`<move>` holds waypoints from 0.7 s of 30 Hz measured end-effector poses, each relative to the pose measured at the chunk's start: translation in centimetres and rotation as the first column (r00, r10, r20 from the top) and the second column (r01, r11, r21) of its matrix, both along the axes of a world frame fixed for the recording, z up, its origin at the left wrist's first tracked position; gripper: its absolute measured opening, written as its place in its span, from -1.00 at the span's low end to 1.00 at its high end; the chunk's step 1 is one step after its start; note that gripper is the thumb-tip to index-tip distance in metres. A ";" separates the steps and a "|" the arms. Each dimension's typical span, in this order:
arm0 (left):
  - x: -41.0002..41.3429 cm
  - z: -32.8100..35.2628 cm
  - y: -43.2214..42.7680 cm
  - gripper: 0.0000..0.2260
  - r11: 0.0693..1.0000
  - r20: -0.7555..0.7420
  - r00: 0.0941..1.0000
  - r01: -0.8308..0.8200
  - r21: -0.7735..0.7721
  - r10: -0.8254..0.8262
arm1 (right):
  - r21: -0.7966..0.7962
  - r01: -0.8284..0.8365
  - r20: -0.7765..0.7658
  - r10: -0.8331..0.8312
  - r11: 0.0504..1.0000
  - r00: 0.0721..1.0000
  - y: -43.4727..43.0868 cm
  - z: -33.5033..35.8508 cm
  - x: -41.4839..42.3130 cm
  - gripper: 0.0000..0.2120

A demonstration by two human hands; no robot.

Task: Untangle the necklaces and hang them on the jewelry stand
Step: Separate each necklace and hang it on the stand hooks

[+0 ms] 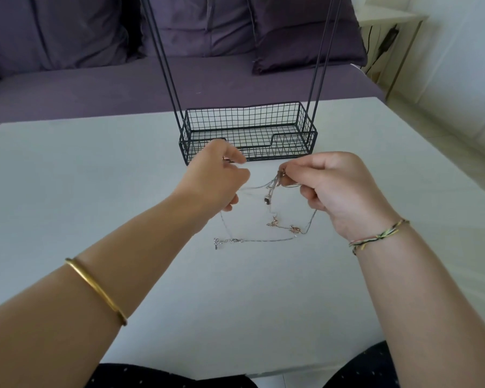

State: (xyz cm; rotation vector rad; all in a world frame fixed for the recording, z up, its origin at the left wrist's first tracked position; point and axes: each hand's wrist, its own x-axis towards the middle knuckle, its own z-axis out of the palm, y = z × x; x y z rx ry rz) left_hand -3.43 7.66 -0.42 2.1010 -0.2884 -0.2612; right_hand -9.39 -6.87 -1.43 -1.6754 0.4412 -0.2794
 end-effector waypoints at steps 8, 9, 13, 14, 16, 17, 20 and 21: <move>-1.0 0.3 -0.9 -0.92 0.993 0.122 0.986 0.113 0.016 -0.114 | 0.016 -0.035 -0.001 0.035 0.999 0.999 0.2 0.1 0.0 -0.89; -1.0 0.3 -0.9 -0.92 0.994 0.121 0.986 0.112 0.013 -0.112 | 0.016 -0.036 0.002 0.036 0.999 0.999 0.3 0.1 0.0 -0.88; -1.0 0.3 -1.1 -0.88 0.996 0.147 0.985 0.085 0.016 -0.087 | 0.018 -0.049 0.020 0.049 0.999 0.999 0.5 0.1 0.0 -0.87; -1.0 0.2 -1.1 -0.87 0.997 0.168 0.983 0.075 0.029 -0.079 | 0.019 -0.051 0.023 0.051 0.998 0.998 0.6 0.1 0.0 -0.87; -1.0 0.0 -1.2 -0.88 0.997 0.204 0.977 0.060 0.049 -0.069 | 0.005 -0.050 0.031 0.049 0.999 0.998 0.8 0.0 0.0 -0.87; -1.1 -0.1 -1.2 -0.90 0.997 0.225 0.972 0.053 0.056 -0.065 | -0.006 -0.048 0.036 0.048 0.999 0.998 0.9 -0.1 0.1 -0.88; -1.2 -0.3 -1.1 -0.92 0.995 0.306 0.950 0.039 0.095 -0.066 | -0.040 -0.057 0.052 0.059 0.998 0.997 1.2 -0.2 0.1 -0.88; -1.2 -0.3 -1.2 -0.91 0.993 0.324 0.943 0.037 0.111 -0.071 | -0.053 -0.060 0.057 0.063 0.997 0.996 1.3 -0.2 0.2 -0.88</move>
